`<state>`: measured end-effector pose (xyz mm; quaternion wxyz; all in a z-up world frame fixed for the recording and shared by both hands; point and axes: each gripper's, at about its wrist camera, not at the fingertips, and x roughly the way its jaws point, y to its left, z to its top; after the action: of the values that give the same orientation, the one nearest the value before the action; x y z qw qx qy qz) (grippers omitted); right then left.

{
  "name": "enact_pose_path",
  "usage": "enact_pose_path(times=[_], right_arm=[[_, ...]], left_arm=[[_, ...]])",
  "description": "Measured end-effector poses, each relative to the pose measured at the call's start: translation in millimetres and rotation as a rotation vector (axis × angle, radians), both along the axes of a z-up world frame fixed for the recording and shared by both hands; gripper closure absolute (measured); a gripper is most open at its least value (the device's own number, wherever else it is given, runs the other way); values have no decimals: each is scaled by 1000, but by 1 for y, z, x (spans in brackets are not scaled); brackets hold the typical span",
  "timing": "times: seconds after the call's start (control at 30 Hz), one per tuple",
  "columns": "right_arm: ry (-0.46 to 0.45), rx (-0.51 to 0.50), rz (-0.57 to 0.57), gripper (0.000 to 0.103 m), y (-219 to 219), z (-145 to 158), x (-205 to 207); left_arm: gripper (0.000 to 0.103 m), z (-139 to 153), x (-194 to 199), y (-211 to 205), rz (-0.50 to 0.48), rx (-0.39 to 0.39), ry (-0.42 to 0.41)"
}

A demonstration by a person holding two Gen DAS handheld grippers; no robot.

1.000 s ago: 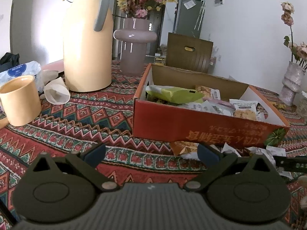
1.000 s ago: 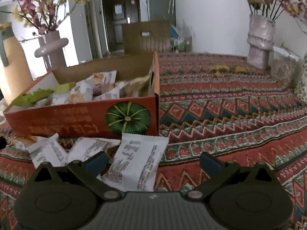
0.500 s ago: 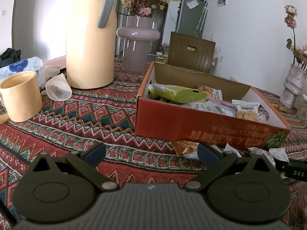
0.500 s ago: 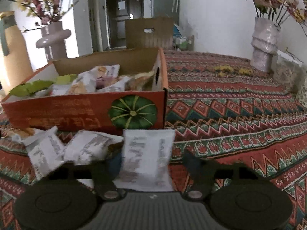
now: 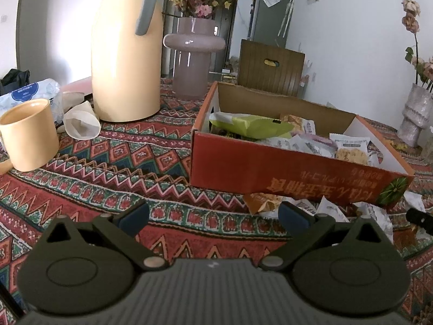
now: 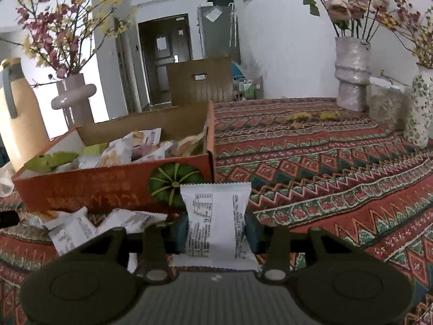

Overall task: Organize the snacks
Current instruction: 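Grasp a white packet with the right gripper, then grasp a biscuit packet with the left gripper while the right holds the white packet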

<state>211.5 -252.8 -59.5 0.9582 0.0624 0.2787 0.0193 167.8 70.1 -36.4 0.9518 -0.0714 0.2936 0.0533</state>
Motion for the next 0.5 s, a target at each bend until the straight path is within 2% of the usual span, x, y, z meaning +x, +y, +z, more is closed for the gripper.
enact_pose_path(times=[0.27, 0.37, 0.5], right_arm=[[-22, 28, 5, 61, -2, 0, -3], [-27, 35, 8, 61, -3, 0, -4], [-34, 50, 12, 61, -5, 0, -6]], left_arm=[[0, 15, 7, -13, -61, 5, 18], [0, 23, 16, -28, -95, 25, 29], [0, 23, 35, -52, -120, 80, 89]])
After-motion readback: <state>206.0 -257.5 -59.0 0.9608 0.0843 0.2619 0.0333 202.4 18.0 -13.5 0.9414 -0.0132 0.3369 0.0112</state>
